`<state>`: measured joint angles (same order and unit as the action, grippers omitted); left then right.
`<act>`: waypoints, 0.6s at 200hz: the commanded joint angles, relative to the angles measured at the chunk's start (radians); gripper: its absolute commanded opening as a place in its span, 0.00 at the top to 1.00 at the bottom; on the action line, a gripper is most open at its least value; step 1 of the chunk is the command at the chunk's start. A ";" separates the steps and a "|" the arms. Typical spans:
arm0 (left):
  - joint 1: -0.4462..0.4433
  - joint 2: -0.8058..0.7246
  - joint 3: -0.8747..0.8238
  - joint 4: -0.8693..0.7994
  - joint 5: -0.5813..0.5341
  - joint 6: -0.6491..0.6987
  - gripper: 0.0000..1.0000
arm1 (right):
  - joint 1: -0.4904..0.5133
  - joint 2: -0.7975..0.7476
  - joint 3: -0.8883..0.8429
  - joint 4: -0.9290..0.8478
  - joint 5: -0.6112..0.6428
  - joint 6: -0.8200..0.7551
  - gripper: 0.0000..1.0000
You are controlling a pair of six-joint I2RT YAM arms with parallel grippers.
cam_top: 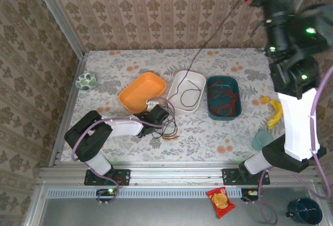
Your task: Untangle the cables
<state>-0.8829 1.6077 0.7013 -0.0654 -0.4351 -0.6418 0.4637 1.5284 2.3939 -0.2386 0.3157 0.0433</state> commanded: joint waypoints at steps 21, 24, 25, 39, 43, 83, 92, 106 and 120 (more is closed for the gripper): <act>0.004 -0.141 -0.048 -0.066 0.047 0.042 1.00 | 0.103 0.098 -0.173 -0.168 0.219 -0.040 1.00; 0.004 -0.148 -0.048 -0.069 0.046 0.042 1.00 | 0.111 0.104 -0.180 -0.166 0.233 -0.052 1.00; 0.004 -0.150 -0.049 -0.068 0.046 0.042 1.00 | 0.113 0.106 -0.182 -0.165 0.239 -0.054 1.00; 0.010 -0.179 -0.051 -0.082 0.044 0.039 1.00 | 0.141 0.145 -0.197 -0.162 0.321 -0.108 1.00; 0.010 -0.186 -0.052 -0.083 0.044 0.038 1.00 | 0.145 0.158 -0.197 -0.165 0.341 -0.119 1.00; 0.024 -0.230 -0.081 -0.082 0.052 0.023 1.00 | 0.156 0.220 -0.285 -0.199 0.493 -0.123 1.00; 0.025 -0.236 -0.088 -0.082 0.054 0.018 1.00 | 0.156 0.216 -0.345 -0.188 0.533 -0.115 1.00; 0.028 -0.246 -0.101 -0.081 0.054 0.010 1.00 | 0.156 0.202 -0.432 -0.182 0.581 -0.091 1.00; 0.033 -0.256 -0.113 -0.079 0.058 0.002 1.00 | 0.156 0.187 -0.519 -0.168 0.607 -0.068 1.00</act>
<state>-0.8619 1.3842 0.6109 -0.1291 -0.3874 -0.6247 0.6220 1.7493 1.9858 -0.4194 0.7818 -0.0513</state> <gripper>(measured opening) 0.100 0.043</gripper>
